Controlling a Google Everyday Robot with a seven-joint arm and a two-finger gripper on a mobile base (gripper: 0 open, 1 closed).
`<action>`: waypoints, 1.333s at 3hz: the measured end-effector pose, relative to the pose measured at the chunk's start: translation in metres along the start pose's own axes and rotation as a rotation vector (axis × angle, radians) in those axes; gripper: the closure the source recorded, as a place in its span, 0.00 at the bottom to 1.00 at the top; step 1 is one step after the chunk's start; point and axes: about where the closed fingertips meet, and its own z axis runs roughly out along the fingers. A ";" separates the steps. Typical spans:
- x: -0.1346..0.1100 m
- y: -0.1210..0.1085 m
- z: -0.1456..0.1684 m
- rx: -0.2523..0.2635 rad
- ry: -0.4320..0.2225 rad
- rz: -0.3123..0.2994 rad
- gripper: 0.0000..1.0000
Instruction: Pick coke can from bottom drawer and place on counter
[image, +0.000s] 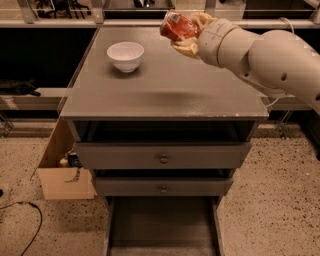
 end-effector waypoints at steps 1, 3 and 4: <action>0.000 0.000 0.000 0.000 0.000 0.000 1.00; 0.022 0.027 0.007 -0.083 0.068 0.001 1.00; 0.045 0.049 -0.005 -0.141 0.128 0.007 1.00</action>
Offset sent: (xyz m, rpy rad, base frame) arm 0.0200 0.0216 -0.0443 -0.0502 0.1139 0.0182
